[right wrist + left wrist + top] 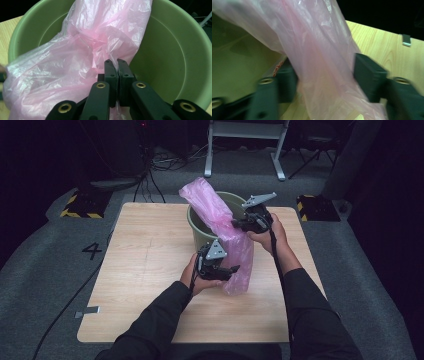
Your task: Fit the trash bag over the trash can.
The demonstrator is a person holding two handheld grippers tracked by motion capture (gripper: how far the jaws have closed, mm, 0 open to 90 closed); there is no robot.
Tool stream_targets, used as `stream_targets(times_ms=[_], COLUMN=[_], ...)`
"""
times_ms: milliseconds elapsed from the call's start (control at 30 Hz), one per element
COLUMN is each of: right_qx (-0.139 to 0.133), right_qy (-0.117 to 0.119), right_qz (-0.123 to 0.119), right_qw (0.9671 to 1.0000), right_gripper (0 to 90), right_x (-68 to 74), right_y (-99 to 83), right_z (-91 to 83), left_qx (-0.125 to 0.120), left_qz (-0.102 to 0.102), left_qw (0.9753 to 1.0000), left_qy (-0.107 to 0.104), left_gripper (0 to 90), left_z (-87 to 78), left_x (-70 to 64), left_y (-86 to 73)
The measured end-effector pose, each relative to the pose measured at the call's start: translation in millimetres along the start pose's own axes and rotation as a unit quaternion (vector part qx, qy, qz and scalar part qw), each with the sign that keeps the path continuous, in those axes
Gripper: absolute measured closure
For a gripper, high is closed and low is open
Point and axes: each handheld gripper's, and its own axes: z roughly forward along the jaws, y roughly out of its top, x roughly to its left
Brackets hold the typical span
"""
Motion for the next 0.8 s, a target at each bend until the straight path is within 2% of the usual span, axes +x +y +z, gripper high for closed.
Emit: stream_targets(times_ms=[67,100,267,300,333,367,400,467,500,533,567,600,633,667,700,733,800], right_qx=[0.000,-0.002,-0.001,0.001,0.001,0.006,0.006,0.014,0.025,0.025,0.027,0.027,0.026,0.026,0.030,0.033,0.033], right_qy=[0.000,0.000,-0.003,-0.005,-0.005,-0.012,-0.012,-0.019,-0.030,-0.030,-0.041,-0.041,-0.043,-0.043,-0.054,-0.054,-0.057], right_qz=[0.000,0.000,0.002,0.003,0.003,0.004,0.004,0.002,-0.003,-0.003,0.001,0.001,0.002,0.002,-0.004,-0.008,-0.004], right_qw=[1.0000,1.0000,1.0000,1.0000,1.0000,0.9999,0.9999,0.9997,0.9993,0.9993,0.9988,0.9988,0.9987,0.9987,0.9981,0.9980,0.9978], right_gripper=[88.7,88.5,87.5,86.7,86.7,83.0,83.0,75.0,66.4,66.4,58.0,58.0,52.8,52.8,48.9,46.9,44.2], right_x=[0.2,0.5,0.8,0.3,0.3,0.1,0.1,0.9,2.1,2.1,3.1,3.1,3.7,3.7,4.2,4.3,4.9], right_y=[0.0,0.2,0.1,-0.2,-0.2,-0.4,-0.4,0.0,1.4,1.4,4.1,4.1,7.4,7.4,12.7,15.0,18.6], right_z=[0.1,0.2,-0.3,-1.7,-1.7,-3.3,-3.3,-4.5,-4.9,-4.9,-5.4,-5.4,-5.3,-5.3,-3.3,-2.7,-2.3], left_qx=[-0.002,0.001,-0.011,-0.018,-0.018,-0.021,-0.021,-0.021,-0.022,-0.022,-0.025,-0.025,-0.022,-0.020,-0.013,-0.013,-0.010], left_qz=[0.004,0.015,0.031,0.040,0.040,0.053,0.053,0.067,0.072,0.072,0.074,0.074,0.074,0.075,0.081,0.081,0.082], left_qw=[1.0000,0.9999,0.9995,0.9990,0.9990,0.9984,0.9984,0.9975,0.9972,0.9972,0.9970,0.9970,0.9970,0.9970,0.9966,0.9966,0.9966], left_qy=[0.002,0.003,-0.001,-0.004,-0.004,-0.001,-0.001,0.006,0.006,0.006,0.008,0.008,0.005,0.003,0.003,0.003,0.000], left_gripper=[59.3,65.4,88.0,89.3,89.6,89.7,89.8,89.8,89.8,89.9,89.9,89.9,89.9,89.9,89.9,89.9,89.9], left_z=[0.5,0.4,-8.2,-15.4,-15.4,-26.1,-26.1,-34.5,-45.9,-45.9,-54.6,-54.6,-58.2,-60.5,-63.7,-63.7,-66.7], left_x=[-0.1,0.3,1.8,2.3,2.3,1.8,1.8,1.0,1.9,1.9,2.6,2.6,3.0,2.9,2.9,2.9,3.3], left_y=[0.5,1.2,-0.1,-0.8,-0.8,-0.9,-0.9,-0.9,-1.5,-1.5,-2.8,-2.8,-3.8,-5.0,-6.7,-6.7,-8.2])
